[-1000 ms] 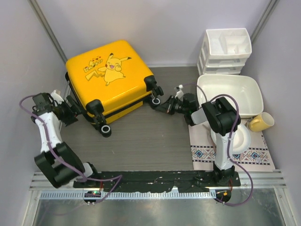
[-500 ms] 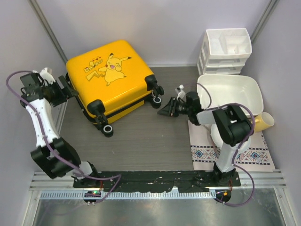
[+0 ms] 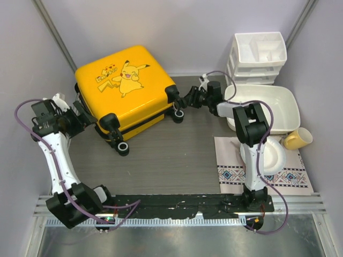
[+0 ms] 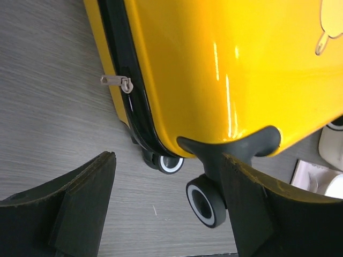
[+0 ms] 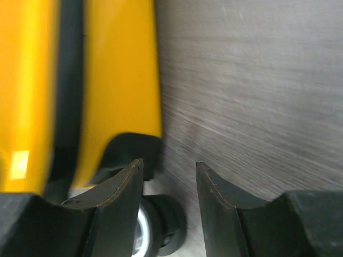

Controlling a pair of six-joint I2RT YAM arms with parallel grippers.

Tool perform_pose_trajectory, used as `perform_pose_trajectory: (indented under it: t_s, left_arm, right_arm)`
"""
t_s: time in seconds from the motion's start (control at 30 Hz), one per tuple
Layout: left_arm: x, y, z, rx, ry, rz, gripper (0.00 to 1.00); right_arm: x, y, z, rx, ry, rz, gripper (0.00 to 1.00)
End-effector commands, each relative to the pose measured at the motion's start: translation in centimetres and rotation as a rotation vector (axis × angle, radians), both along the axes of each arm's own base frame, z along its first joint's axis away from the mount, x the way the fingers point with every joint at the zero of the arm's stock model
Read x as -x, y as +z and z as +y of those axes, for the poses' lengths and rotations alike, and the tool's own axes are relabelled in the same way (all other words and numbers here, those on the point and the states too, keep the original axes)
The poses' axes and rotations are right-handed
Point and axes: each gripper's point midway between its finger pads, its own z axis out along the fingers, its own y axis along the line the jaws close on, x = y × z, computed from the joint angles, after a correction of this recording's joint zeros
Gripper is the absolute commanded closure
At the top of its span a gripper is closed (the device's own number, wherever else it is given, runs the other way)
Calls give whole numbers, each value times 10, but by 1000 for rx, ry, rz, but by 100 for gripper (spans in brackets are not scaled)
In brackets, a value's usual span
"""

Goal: Open, take out, and arrange the luggage

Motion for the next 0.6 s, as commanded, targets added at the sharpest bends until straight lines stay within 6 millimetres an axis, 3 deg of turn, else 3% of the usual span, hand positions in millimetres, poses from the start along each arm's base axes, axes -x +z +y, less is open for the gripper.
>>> perform_pose_trajectory:
  t_s: [0.0, 0.1, 0.2, 0.27, 0.4, 0.53, 0.57]
  left_arm:
    - [-11, 20, 15, -15, 86, -54, 17]
    - [-12, 16, 30, -4, 155, -32, 16]
    - [-17, 12, 50, 1, 198, -21, 14]
    - [-25, 8, 65, -3, 218, -6, 15]
    - [-46, 5, 96, -5, 257, -1, 15]
    - [-82, 5, 109, 46, 223, -56, 15]
    - [-92, 8, 102, 82, 174, -84, 13]
  right_arm:
    - [4, -28, 30, -27, 49, 98, 50]
    - [24, -39, 52, -83, 124, 147, 50]
    - [66, -38, 83, -153, 246, 195, 52]
    - [111, -52, 100, -153, 326, 286, 57]
    - [180, -82, 106, -133, 404, 419, 61]
    - [210, -99, 97, -105, 407, 491, 62]
    - [214, -101, 95, -103, 409, 499, 63]
